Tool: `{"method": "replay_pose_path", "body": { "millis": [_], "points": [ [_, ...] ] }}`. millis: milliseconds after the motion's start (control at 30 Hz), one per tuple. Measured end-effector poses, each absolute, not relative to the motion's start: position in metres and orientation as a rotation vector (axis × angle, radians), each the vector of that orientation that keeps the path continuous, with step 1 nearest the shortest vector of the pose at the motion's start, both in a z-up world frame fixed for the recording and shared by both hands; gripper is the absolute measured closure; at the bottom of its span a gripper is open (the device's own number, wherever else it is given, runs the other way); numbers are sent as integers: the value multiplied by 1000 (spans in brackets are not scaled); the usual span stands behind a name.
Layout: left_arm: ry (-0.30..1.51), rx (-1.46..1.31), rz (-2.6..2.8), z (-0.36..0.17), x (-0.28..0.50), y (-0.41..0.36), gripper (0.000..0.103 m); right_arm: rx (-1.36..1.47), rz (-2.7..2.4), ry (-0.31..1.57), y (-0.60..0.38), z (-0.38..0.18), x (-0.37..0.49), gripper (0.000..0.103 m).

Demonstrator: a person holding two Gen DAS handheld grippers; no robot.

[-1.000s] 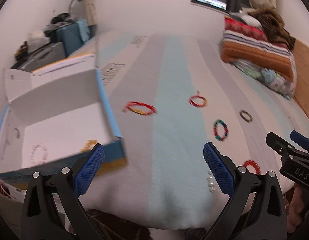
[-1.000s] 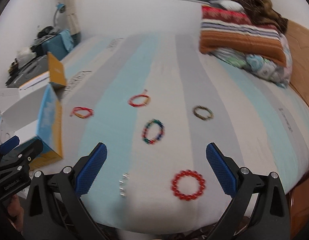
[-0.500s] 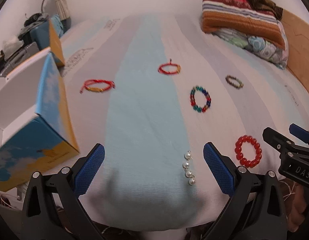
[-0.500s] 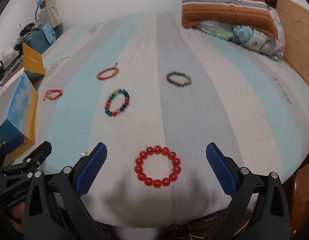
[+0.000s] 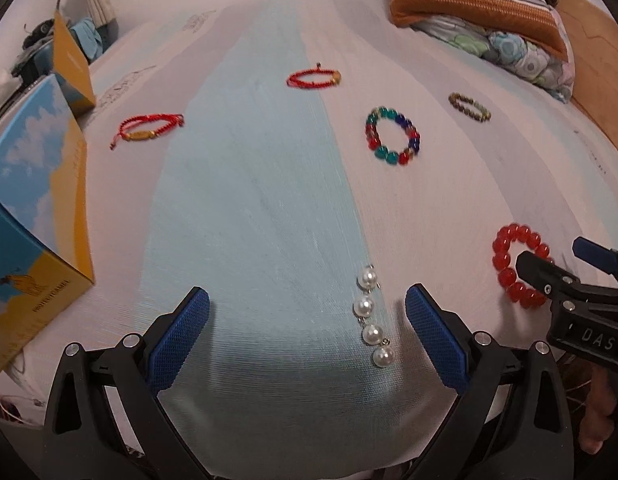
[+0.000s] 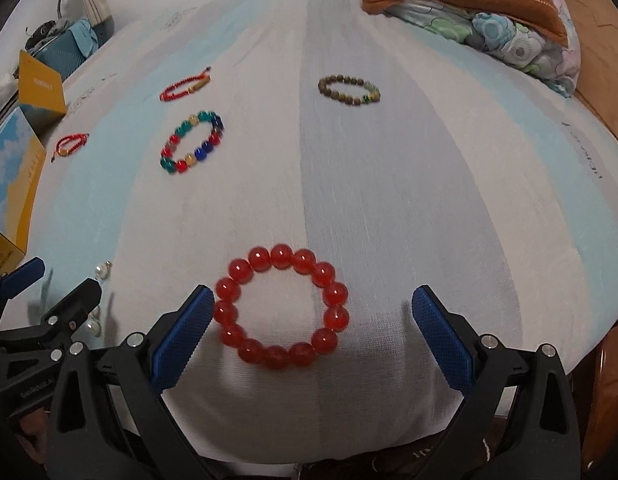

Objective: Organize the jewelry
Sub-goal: 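Move both tools back over the bed toward the pearls and red bracelet, then grasp the pearl string with left tool while right tool grasps red bead bracelet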

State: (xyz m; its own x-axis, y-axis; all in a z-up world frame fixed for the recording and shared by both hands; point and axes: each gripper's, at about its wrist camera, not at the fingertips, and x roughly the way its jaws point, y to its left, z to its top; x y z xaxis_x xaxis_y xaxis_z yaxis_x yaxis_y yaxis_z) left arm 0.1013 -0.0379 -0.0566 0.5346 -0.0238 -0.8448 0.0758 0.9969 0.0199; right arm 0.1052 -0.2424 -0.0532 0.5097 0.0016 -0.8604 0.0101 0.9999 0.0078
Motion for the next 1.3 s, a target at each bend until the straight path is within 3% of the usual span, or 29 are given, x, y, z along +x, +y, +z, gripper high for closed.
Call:
{"method": "replay_pose_path", "body": {
  "millis": [133, 300, 400, 567, 867, 967, 1300],
  "points": [
    [1021, 70, -65, -65, 103, -42, 7, 35, 5, 1055, -246, -60, 107, 13],
    [1026, 68, -63, -72, 105, -41, 11, 31, -5, 1079, -249, -67, 109, 27],
    [1023, 71, -54, -72, 103, -41, 20, 9, -1, 1084, -247, -69, 111, 31],
    [1030, 73, -73, -70, 99, -42, 47, -5, 13, 1084, -243, -68, 110, 56],
    [1044, 55, -90, -68, 98, -41, 78, -18, -6, 1082, -242, -67, 109, 85],
    [1043, 54, -93, -68, 98, -41, 92, -15, -10, 1079, -244, -67, 108, 88],
    [1036, 20, -104, -62, 97, -36, 92, 50, -2, 1024, -251, -56, 105, 90]
  ]
}}
